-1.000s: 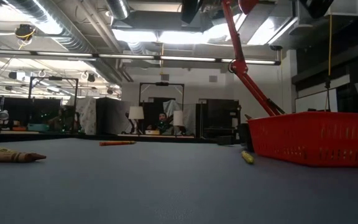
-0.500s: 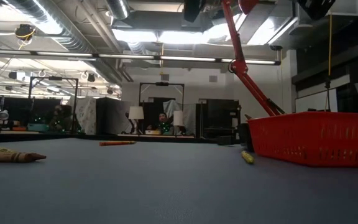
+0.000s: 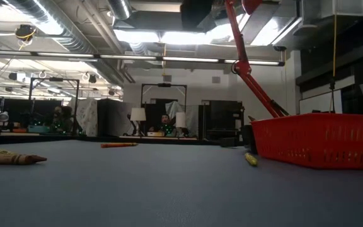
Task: Sort crayons
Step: Put the orange crayon into the transparent bin, then put the brown crayon into the red basket
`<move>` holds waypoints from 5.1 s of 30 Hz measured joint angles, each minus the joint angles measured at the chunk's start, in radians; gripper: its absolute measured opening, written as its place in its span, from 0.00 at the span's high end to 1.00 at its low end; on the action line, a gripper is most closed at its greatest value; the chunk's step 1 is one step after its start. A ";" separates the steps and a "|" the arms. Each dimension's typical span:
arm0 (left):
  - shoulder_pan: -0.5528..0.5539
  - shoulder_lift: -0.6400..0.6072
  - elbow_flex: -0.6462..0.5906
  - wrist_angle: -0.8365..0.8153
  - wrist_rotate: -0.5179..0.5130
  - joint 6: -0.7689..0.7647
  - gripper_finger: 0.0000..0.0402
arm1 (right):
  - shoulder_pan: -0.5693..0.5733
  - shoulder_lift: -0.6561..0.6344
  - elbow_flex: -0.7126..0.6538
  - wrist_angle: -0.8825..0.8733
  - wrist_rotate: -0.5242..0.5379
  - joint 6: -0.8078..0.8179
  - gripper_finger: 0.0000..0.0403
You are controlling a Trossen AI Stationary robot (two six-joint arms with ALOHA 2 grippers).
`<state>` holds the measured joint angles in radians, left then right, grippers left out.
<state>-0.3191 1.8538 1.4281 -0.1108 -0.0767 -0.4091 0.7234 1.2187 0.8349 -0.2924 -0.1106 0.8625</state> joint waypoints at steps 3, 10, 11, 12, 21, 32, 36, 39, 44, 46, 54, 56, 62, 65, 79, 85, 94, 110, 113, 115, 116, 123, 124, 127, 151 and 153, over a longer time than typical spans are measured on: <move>0.000 0.000 0.000 -0.044 0.000 -0.001 0.78 | 0.029 0.000 0.000 -0.107 0.000 0.055 0.95; 0.000 0.000 0.000 -0.232 0.005 -0.020 0.78 | 0.071 0.001 0.000 -0.256 -0.001 0.163 0.87; 0.000 0.000 0.000 -0.268 0.021 -0.034 0.78 | 0.071 0.001 0.000 -0.259 -0.002 0.169 0.87; 0.000 0.000 0.000 -0.306 0.046 -0.050 0.78 | 0.071 0.001 0.000 -0.256 -0.002 0.175 0.86; -0.038 0.000 0.000 -0.739 0.242 -0.143 0.78 | 0.068 0.001 0.000 -0.257 -0.004 0.181 0.85; -0.196 0.000 0.000 -0.978 0.084 -0.219 0.78 | 0.068 0.001 0.000 -0.257 -0.005 0.181 0.85; -0.240 0.004 -0.015 -0.971 0.042 -0.248 0.78 | 0.068 0.001 0.000 -0.256 -0.004 0.181 0.85; -0.261 0.006 -0.063 -0.949 0.038 -0.289 0.78 | 0.068 0.001 0.000 -0.256 -0.004 0.181 0.85; -0.273 0.006 -0.150 -0.857 0.039 -0.309 0.78 | 0.068 0.001 0.000 -0.256 -0.004 0.181 0.85; -0.273 0.006 -0.184 -0.823 0.040 -0.314 0.78 | 0.068 0.001 0.000 -0.256 -0.004 0.181 0.85; -0.264 0.006 -0.275 -0.752 0.041 -0.318 0.78 | 0.068 0.001 0.000 -0.256 -0.004 0.181 0.85; -0.264 0.006 -0.293 -0.729 0.041 -0.317 0.78 | 0.068 0.001 0.000 -0.256 -0.004 0.181 0.85; -0.261 0.003 -0.307 -0.702 0.041 -0.316 0.78 | 0.068 0.001 0.000 -0.256 -0.003 0.180 0.85; -0.254 0.004 -0.307 -0.699 0.044 -0.314 0.79 | 0.068 0.001 0.000 -0.256 -0.003 0.180 0.85; -0.206 0.004 -0.310 -0.613 0.055 -0.286 0.99 | 0.068 0.001 0.000 -0.256 -0.003 0.180 0.85; -0.182 0.006 -0.309 -0.540 0.042 -0.285 0.99 | 0.068 0.001 0.000 -0.256 -0.003 0.180 0.85; -0.118 0.011 -0.269 -0.296 0.021 -0.182 0.99 | 0.068 0.001 0.000 -0.256 -0.003 0.180 0.85; 0.085 0.045 -0.266 0.746 -0.195 0.167 0.99 | 0.068 0.001 0.000 -0.251 0.048 0.178 0.85; 0.106 0.083 -0.266 0.852 -0.205 0.168 0.98 | 0.068 0.001 -0.001 -0.250 0.051 0.178 0.85; 0.117 0.104 -0.266 0.893 -0.205 0.167 0.97 | 0.068 0.001 -0.001 -0.248 0.051 0.178 0.85; 0.122 0.109 -0.266 0.891 -0.205 0.159 0.96 | 0.068 0.001 -0.001 -0.248 0.051 0.179 0.85; 0.141 0.151 -0.267 0.891 -0.204 0.127 0.89 | 0.068 0.001 -0.001 -0.248 0.051 0.178 0.85; 0.143 0.152 -0.267 0.889 -0.204 0.127 0.88 | 0.068 0.001 -0.001 -0.248 0.051 0.179 0.85; 0.150 0.152 -0.267 0.884 -0.202 0.133 0.85 | 0.068 0.001 -0.001 -0.248 0.051 0.178 0.85; 0.017 -0.170 -0.267 -0.243 0.124 0.041 0.79 | 0.068 0.001 -0.001 -0.250 0.051 0.178 0.85; -0.027 -0.172 -0.267 -0.369 0.124 -0.024 0.79 | 0.068 0.001 -0.001 -0.249 0.051 0.178 0.85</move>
<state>-0.3458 1.6817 1.1614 -0.4799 0.0469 -0.4336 0.7918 1.2201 0.8341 -0.5419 -0.0597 1.0409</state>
